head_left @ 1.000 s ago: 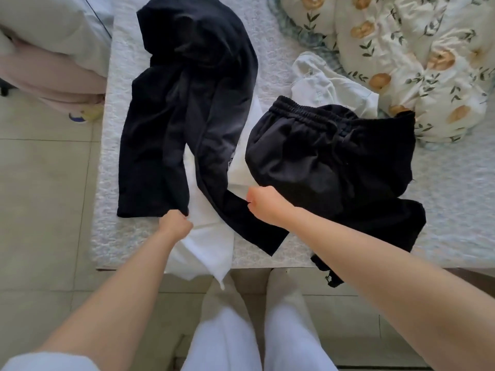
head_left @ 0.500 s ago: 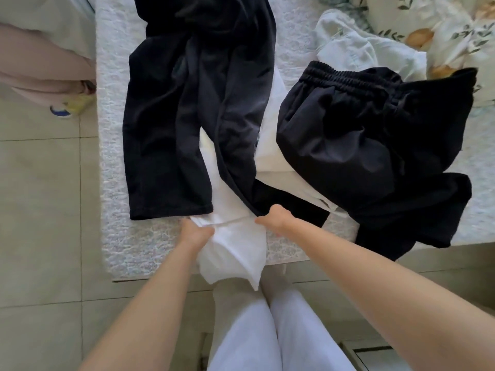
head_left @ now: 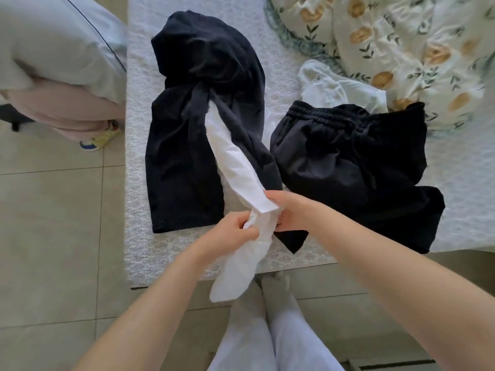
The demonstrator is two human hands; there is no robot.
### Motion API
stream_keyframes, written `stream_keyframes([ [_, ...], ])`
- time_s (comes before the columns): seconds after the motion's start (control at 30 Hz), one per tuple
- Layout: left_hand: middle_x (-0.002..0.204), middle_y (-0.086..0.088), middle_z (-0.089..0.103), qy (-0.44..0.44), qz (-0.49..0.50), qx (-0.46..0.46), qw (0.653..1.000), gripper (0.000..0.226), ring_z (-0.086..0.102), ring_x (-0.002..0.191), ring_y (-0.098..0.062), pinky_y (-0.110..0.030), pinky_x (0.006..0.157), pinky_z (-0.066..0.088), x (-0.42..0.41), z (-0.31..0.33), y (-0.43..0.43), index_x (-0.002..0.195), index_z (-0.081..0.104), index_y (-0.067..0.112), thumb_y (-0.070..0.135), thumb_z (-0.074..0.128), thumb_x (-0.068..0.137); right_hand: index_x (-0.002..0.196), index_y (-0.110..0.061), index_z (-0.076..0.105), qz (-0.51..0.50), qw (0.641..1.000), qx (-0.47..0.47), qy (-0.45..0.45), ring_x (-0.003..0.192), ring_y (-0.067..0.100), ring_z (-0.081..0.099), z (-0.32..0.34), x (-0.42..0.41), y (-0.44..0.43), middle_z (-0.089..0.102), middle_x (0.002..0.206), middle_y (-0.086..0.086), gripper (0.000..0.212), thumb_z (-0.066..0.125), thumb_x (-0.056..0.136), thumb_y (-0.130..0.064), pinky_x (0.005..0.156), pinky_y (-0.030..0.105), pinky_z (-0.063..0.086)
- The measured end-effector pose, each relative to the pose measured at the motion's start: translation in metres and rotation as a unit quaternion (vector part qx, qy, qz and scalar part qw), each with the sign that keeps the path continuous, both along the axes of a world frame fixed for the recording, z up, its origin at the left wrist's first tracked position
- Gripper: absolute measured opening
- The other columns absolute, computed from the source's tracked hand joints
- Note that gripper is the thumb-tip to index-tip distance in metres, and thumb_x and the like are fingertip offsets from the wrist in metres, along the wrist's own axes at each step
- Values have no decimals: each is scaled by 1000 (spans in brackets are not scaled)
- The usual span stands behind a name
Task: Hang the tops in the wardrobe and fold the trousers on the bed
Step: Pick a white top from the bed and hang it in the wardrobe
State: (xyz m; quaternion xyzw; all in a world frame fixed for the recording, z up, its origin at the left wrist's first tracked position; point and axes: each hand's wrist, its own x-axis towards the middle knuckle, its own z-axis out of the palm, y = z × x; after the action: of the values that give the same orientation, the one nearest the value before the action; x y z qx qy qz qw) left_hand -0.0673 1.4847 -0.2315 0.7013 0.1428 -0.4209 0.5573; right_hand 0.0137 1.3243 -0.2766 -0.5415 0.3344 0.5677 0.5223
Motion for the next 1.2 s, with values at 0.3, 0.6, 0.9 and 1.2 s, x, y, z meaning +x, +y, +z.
stream_keyframes([
  [0.3, 99, -11, 71, -36, 43, -47, 997, 44, 67, 93, -31, -45, 89, 50, 29, 111, -5, 101, 68, 2, 34, 77, 73, 128, 6, 52, -63, 989, 67, -113, 96, 33, 65, 138, 17, -31, 63, 120, 21, 40, 60, 93, -12, 78, 43, 54],
  [0.6, 123, -9, 68, 26, 320, -193, 927, 65, 70, 104, -22, -35, 80, 57, 58, 141, -7, 117, 71, 19, 62, 26, 99, 121, -2, 62, 54, 913, 115, -388, 107, 34, 66, 248, 19, -60, 66, 119, 21, 36, 67, 85, -4, 95, 50, 52],
  [0.9, 125, -18, 64, -23, 404, -162, 900, 46, 66, 107, -32, -39, 75, 58, 94, 164, -45, 133, 53, 1, 6, 59, 88, 107, -22, 69, 234, 868, -38, -436, 99, 14, 66, 257, -38, -148, 69, 105, -4, 29, 71, 82, -8, 86, 27, 54],
  [1.2, 113, -19, 69, -116, 122, -128, 977, 56, 67, 103, -39, -50, 82, 58, 96, 211, -145, 126, 60, 4, -6, 69, 71, 120, -17, 64, 65, 918, -122, -372, 104, 13, 64, 241, -52, -232, 67, 115, -1, 28, 62, 92, -24, 92, 31, 53],
])
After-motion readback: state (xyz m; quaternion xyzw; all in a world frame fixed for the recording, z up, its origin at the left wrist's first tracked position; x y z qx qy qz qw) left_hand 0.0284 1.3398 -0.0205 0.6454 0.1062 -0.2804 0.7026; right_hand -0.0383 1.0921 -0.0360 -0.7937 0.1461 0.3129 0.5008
